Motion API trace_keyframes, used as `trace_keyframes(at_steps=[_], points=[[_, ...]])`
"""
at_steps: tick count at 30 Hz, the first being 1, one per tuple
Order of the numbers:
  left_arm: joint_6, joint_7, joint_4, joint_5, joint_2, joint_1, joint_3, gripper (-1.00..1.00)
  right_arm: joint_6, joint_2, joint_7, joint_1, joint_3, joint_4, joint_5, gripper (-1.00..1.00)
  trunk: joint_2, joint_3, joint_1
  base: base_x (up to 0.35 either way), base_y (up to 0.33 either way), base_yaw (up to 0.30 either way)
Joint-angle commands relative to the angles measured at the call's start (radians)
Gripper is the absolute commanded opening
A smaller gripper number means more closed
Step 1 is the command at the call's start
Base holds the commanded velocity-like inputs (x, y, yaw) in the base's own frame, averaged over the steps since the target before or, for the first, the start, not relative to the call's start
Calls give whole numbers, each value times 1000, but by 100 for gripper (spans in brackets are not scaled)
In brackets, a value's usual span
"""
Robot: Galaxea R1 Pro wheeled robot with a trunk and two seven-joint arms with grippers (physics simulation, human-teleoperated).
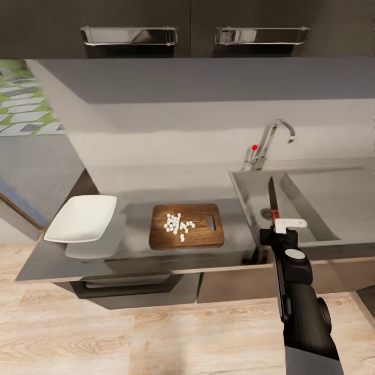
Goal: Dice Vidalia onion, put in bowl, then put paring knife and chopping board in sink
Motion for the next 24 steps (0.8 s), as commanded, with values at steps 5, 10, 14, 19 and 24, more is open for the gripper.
trace_keyframes(at_steps=[5, 10, 14, 19, 24], points=[[-1, 2, -2, 5, 0, 1, -1, 100, 19, 1, 6, -1, -1, -1, 6, -100, -2, -7, 1, 184, -249, 0], [-1, 2, -2, 5, 1, 1, -1, 100, 21, 1, 7, -1, 1, 2, 4, -100, -2, -14, 1, 184, -249, 8], [-1, 2, -4, 5, 1, 1, -1, 100, 21, 1, 7, -1, 2, 8, 3, -100, -2, -19, 1, 184, -249, 85], [-1, 2, -6, 5, 1, 1, 0, 100, 39, 1, 7, -1, 3, 13, 2, -100, -2, -26, 1, 184, -251, 108], [-2, 2, -7, 5, 2, 1, 0, 100, 47, 1, 7, -1, 4, 36, 2, -100, -2, -34, 1, 138, -170, 110]])
